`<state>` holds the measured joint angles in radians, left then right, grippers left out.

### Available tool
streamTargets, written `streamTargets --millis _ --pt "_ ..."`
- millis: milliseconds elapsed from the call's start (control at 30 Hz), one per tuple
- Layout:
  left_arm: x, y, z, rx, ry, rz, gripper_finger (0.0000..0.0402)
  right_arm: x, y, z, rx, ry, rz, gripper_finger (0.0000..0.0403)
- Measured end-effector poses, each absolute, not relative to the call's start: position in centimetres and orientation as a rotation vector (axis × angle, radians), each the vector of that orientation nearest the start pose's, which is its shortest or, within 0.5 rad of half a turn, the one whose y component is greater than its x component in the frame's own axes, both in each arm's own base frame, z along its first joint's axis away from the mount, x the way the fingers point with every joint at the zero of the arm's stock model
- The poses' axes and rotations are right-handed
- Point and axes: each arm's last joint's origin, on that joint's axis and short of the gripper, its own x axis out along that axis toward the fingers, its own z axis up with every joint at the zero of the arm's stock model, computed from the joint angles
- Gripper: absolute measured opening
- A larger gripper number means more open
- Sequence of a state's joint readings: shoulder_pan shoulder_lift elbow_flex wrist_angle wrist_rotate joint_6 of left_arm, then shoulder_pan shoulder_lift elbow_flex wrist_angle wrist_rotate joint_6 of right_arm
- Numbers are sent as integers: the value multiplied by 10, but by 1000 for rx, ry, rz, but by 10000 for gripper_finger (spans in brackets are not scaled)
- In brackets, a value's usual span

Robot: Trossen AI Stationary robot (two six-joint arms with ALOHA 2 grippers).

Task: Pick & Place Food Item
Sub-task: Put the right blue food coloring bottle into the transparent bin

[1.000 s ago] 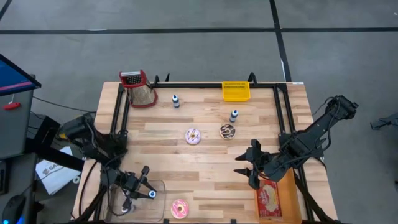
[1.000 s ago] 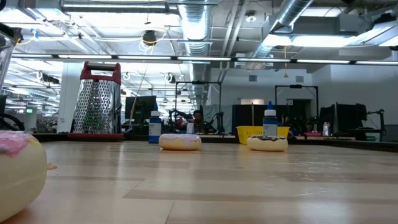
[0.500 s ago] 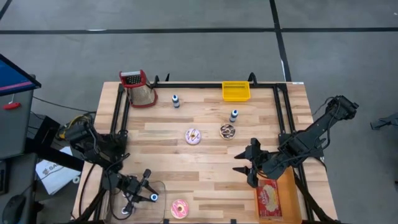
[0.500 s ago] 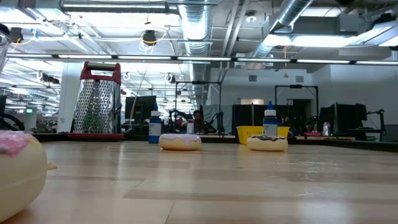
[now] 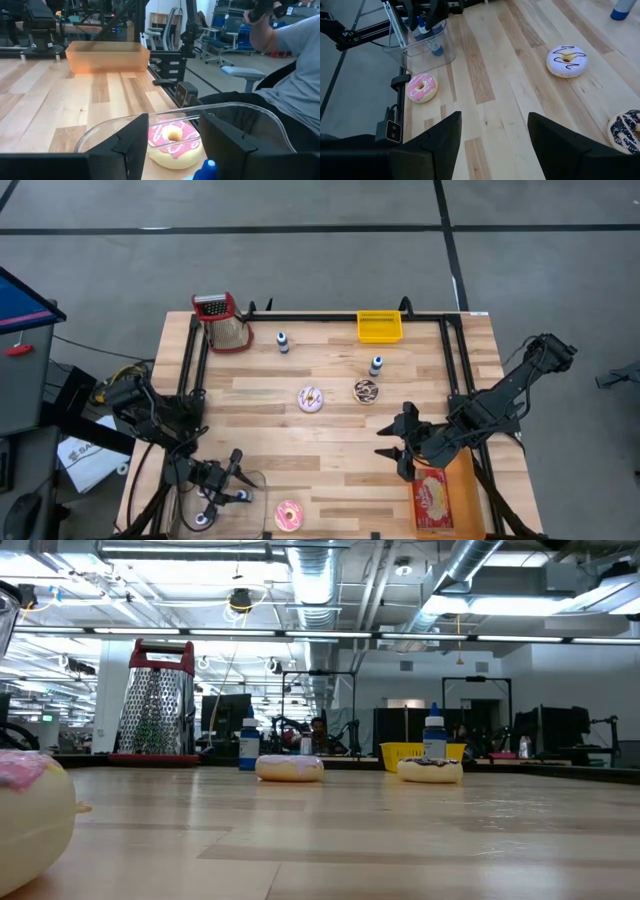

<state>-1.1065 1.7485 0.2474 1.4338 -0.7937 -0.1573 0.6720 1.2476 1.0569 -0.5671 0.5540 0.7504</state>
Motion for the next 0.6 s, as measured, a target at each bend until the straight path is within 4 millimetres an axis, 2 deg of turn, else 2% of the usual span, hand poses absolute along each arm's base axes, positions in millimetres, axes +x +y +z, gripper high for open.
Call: streamTargets --millis 200,400,600 --pt "122 -196 126 -40 22 -284 161 210 146 303 280 614 -122 221" --pt "118 -187 168 -34 -108 -259 161 211 146 304 261 607 -114 221" --pt "112 -169 209 16 -242 -211 165 212 146 305 232 593 -92 221"
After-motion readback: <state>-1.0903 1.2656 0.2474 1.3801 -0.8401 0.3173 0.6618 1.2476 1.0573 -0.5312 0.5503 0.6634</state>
